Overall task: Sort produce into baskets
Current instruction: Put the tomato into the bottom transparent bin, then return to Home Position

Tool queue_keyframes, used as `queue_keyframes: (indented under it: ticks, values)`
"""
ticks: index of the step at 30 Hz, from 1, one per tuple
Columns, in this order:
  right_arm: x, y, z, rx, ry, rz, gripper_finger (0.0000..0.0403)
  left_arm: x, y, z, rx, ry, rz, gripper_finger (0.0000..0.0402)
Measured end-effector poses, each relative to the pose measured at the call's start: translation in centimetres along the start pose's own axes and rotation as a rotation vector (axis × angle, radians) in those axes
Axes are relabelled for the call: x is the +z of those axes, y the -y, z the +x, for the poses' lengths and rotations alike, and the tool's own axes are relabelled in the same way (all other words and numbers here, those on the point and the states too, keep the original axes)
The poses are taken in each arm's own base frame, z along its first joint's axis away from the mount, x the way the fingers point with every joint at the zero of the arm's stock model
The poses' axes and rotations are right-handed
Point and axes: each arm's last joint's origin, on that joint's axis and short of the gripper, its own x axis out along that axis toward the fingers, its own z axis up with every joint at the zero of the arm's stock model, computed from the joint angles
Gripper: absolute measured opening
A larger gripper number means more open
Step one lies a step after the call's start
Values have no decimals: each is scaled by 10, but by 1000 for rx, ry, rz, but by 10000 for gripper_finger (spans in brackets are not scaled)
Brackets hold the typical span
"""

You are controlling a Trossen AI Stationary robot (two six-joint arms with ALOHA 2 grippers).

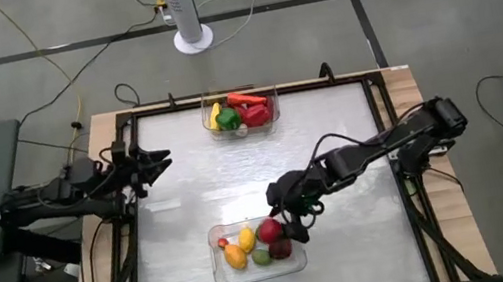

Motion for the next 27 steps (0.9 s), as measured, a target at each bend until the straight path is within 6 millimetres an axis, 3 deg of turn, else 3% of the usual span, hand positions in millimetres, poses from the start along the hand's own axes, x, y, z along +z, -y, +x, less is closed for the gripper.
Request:
queue_keyframes:
  ticks: [6,10,19,27]
  values:
    - [-3,-3,-1,9,-20,23,380,-14,-11,-7,1,-4,-35,194]
    - [-13,5,-8,-84,-122,129,379,-14,-13,-13,-11,14,-40,193]
    - [-14,18,-74,-276,80,183,379,-18,-25,-35,44,17,-23,194]
    - [-53,69,-114,-145,374,306,379,-19,-27,-35,75,19,-56,194]
